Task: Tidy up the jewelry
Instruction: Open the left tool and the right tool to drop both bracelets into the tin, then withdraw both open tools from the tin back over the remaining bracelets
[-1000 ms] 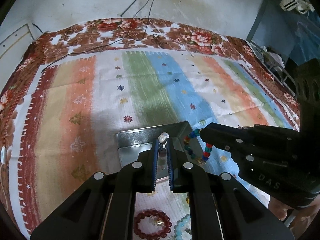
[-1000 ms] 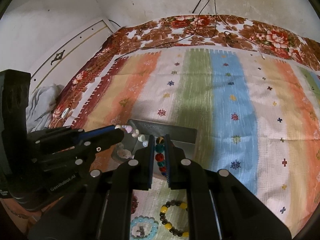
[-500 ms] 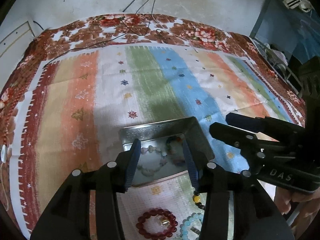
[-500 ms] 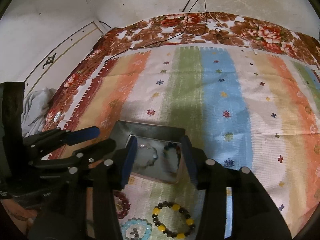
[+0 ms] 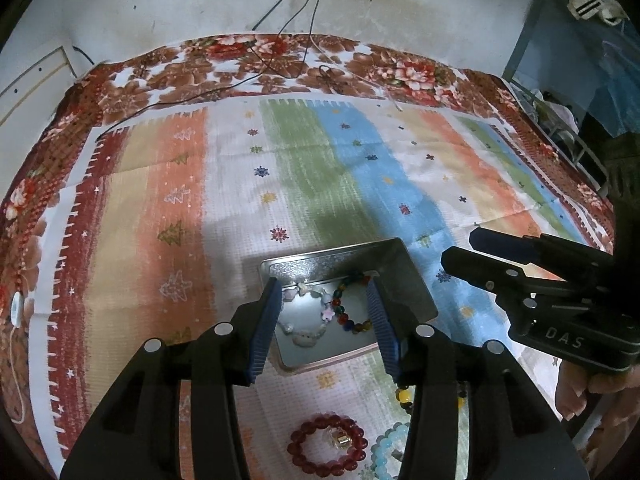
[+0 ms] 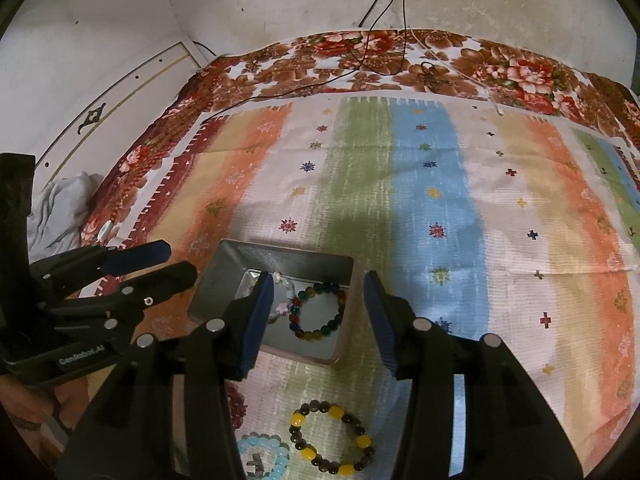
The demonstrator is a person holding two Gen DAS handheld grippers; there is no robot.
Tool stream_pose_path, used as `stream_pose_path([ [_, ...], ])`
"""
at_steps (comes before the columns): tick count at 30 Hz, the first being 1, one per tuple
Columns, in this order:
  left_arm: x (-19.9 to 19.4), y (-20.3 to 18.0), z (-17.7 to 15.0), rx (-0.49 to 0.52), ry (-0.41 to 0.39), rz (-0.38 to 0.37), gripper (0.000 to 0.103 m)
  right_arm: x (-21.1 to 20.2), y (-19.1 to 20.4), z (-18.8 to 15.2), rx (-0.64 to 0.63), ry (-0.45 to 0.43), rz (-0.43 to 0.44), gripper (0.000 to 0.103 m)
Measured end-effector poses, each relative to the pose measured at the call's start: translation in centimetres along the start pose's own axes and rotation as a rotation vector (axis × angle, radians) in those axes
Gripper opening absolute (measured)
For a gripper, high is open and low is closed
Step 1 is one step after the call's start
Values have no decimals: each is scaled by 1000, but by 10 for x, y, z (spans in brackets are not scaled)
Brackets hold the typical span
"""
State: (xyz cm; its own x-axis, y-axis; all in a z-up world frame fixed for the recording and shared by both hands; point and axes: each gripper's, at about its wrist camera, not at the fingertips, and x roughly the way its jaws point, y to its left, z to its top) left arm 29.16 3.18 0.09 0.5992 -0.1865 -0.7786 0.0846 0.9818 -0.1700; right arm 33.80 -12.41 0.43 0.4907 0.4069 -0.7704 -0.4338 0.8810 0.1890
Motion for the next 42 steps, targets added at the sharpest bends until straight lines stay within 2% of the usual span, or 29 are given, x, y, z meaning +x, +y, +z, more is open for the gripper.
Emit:
stream_pose_path([
  [2,-2,-1,-1,6,-2,0,45,-3,0,-2,-9,-8,-13,57],
  [6,-6,0,-3,12,-11,11,52,-9,1,-6,-38,-22,-54,65],
  [8,-7,0,-5,12,-10,16,59,-11,1,-9,-50,-26,-67,78],
  [10,-9,1,-7,15,-14,20,73,-14,1,-13,-63,-30,-85,87],
  [12,-11,3,-9,21,-13,14,77,-15,-1,-16,-72,-26,-89,87],
  [14,-13,4,-12,27,-15,10,82,-17,-2,-19,-78,-25,-78,94],
  [24,-28,7,-25,41,-24,-23,97,-27,-3,-34,-100,-3,-44,97],
  [42,-44,3,-52,47,4,-39,97,-45,-6,-65,-94,21,-40,98],
])
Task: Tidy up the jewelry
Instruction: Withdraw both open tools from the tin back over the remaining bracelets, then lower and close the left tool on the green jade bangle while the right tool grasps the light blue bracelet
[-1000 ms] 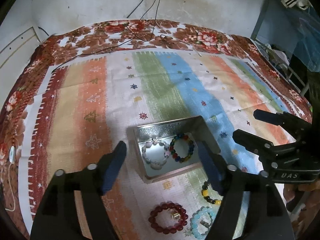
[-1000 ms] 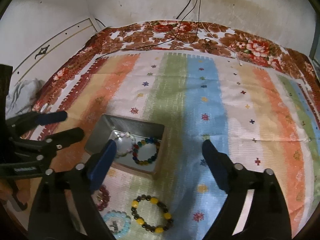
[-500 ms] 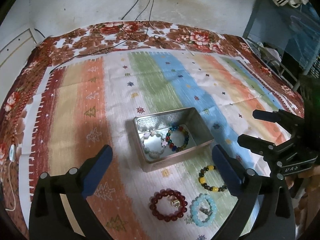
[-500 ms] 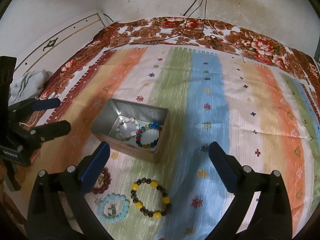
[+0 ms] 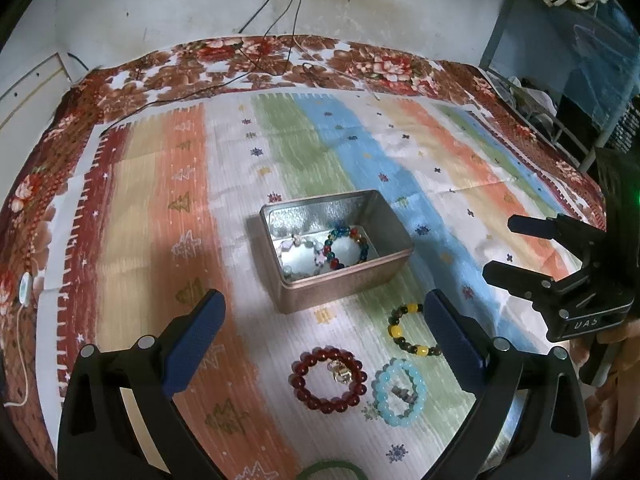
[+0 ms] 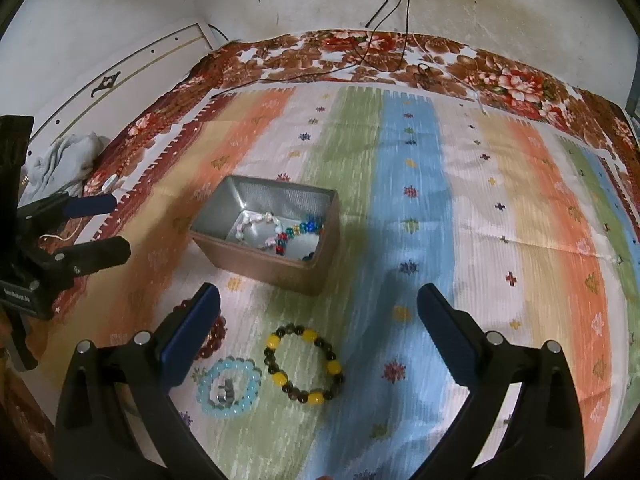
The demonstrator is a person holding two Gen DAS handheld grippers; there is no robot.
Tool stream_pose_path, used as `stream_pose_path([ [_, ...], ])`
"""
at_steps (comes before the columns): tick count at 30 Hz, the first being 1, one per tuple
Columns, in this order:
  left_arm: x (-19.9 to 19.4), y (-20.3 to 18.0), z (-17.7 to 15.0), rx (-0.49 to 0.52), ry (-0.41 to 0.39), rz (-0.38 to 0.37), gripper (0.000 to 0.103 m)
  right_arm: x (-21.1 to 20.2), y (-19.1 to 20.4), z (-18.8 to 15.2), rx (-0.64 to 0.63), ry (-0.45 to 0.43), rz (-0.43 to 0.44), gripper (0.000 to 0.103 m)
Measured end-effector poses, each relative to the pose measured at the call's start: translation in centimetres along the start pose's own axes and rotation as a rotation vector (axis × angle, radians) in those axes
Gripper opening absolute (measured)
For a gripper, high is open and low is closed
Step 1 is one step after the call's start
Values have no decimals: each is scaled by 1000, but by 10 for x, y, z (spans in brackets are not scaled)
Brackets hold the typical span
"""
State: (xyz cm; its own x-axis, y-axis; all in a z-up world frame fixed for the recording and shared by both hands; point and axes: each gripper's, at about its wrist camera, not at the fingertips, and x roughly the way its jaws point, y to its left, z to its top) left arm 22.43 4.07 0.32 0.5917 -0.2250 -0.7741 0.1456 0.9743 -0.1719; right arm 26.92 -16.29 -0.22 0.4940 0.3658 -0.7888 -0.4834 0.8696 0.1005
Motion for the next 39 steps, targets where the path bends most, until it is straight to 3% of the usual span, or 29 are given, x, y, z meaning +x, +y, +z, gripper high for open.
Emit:
stream_pose_path([
  [14,2,6,-28,-30,84,14,97,4,14,-29,-39,67,0,98],
  [22,-11,4,-42,-59,74,-6,97,-6,26,-42,-52,67,24,98],
  [39,-19,16,-88,-79,190,58,97,0,61,-75,-130,132,72,98],
])
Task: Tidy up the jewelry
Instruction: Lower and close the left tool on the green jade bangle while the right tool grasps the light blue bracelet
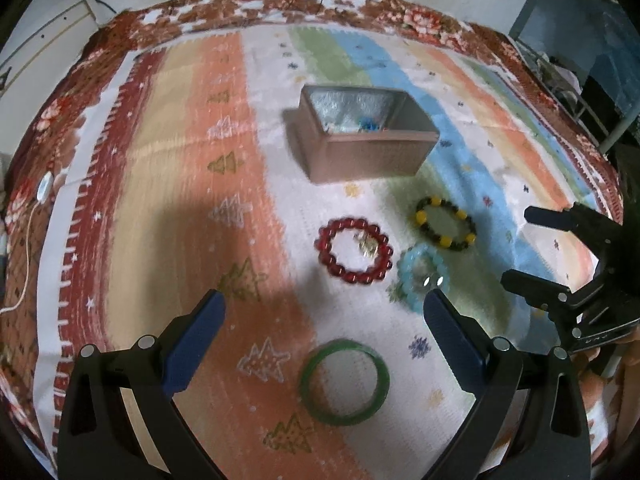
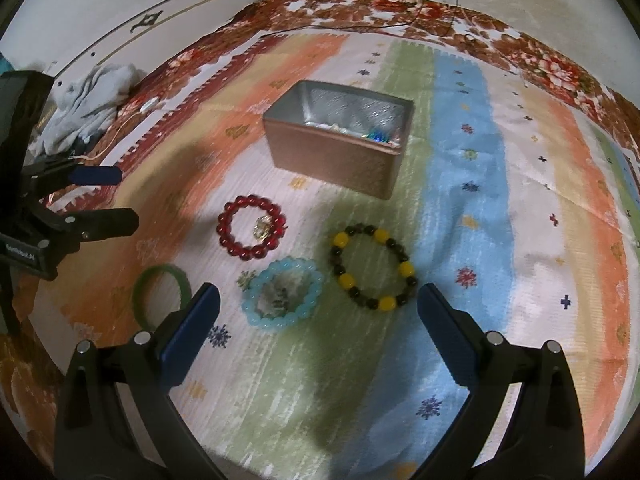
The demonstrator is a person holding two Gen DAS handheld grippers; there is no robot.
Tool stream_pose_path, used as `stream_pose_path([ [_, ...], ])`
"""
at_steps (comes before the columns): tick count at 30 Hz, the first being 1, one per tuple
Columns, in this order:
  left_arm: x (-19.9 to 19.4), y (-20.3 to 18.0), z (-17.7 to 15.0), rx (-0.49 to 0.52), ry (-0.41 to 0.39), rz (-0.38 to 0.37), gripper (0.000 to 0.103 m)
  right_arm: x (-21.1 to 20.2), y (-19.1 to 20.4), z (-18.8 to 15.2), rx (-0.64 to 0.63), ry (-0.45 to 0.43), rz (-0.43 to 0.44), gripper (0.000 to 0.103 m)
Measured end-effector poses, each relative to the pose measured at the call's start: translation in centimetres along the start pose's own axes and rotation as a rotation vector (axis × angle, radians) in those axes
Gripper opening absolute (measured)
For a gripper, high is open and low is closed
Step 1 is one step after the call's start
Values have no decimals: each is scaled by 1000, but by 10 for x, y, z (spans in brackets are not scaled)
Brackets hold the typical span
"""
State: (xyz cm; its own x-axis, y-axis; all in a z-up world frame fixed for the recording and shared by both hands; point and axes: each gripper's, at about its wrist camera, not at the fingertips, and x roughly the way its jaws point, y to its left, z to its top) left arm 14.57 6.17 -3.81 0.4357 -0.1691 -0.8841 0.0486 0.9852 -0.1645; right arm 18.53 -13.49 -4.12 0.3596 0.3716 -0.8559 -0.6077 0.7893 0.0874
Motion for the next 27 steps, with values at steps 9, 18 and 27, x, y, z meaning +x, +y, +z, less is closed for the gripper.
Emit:
stream_pose_path([
  [9,17,-7,-18,100,135,10,97,12,19,-11,-78,51,4,96],
  [18,41,-8,-33,186,256,101,93,29,32,-17,-131,101,1,89],
  [27,46,-3,-36,209,289,107,80,39,38,-18,-154,127,13,80],
])
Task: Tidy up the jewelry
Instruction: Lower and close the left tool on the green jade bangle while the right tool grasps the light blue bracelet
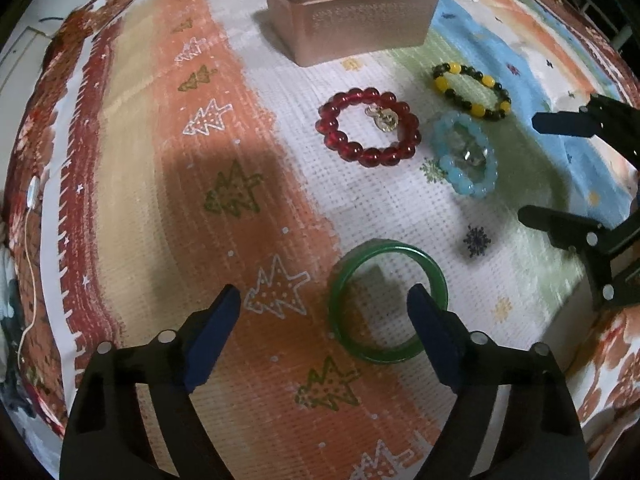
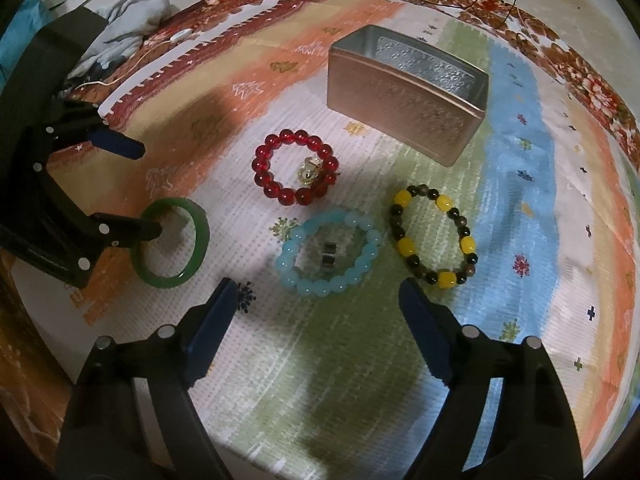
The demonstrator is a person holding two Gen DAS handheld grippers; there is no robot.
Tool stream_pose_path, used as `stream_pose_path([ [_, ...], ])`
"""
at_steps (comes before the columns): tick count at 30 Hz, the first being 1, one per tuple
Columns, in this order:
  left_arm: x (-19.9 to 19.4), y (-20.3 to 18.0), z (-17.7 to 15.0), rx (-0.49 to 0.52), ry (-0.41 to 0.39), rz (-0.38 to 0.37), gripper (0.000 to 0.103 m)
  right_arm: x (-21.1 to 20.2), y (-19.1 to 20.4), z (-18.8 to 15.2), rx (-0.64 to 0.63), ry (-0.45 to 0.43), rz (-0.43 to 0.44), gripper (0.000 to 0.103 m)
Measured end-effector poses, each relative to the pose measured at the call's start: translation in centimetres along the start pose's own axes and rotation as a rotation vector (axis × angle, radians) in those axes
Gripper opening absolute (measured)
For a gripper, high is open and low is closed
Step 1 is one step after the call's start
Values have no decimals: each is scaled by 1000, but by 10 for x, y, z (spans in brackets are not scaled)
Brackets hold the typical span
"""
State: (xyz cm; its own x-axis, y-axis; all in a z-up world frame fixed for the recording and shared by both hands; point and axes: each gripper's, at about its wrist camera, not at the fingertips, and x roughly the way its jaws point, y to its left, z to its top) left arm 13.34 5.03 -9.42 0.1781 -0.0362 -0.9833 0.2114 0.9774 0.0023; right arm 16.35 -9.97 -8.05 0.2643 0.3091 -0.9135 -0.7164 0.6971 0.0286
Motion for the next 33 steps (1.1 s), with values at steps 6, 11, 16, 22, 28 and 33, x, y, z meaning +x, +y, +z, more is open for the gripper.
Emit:
stream_pose_path([
  [6,14,-2,-1,19,50,19,64,7,2,2,-10,12,0,72],
  [11,24,-4,-3,38,71,27,52,12,1,4,-11,16,-3,60],
  [16,29,-11,-4,58,76,24,43,17,1,7,-15,22,3,53],
  [22,30,-21,-2,86,74,24,27,24,0,10,-12,34,21,52],
  [28,25,-26,3,86,71,26,20,29,0,14,-10,41,20,44],
  [33,24,-21,5,90,71,28,15,34,-5,14,10,52,27,41],
])
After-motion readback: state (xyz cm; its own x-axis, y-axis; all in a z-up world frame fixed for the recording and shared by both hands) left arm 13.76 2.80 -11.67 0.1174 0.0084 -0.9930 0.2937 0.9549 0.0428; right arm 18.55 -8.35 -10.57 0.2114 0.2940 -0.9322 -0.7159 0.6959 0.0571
